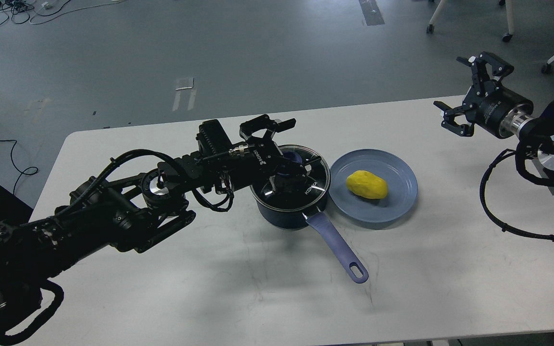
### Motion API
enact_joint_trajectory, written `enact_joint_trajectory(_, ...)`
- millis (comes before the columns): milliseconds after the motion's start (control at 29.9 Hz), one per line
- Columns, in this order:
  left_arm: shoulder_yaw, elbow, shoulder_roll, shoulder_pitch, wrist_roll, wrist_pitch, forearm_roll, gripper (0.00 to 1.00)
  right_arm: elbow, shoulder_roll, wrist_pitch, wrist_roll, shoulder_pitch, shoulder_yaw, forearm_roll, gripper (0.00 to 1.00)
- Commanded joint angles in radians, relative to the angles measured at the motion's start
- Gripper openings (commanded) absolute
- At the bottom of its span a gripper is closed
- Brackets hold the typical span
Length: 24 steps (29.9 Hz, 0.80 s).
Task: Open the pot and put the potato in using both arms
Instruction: 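Reach the left gripper down to the blue knob of the glass lid, then grasp the blue lid knob with the left gripper and lift the lid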
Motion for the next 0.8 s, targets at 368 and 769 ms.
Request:
enact_joint_trajectory(368,0.001,0.046,-0.003,0.021,0.0,-0.032,-0.021,0.98,0.003,0.003,-0.004,0.004,-0.013,-0.002,0.0,1.0)
enact_joint_trajectory(769,0.005,0.048,-0.003,0.036,-0.003,-0.046,-0.089,0.98,0.0,0.003,-0.005,0.006,-0.013,-0.004,-0.002,1.0)
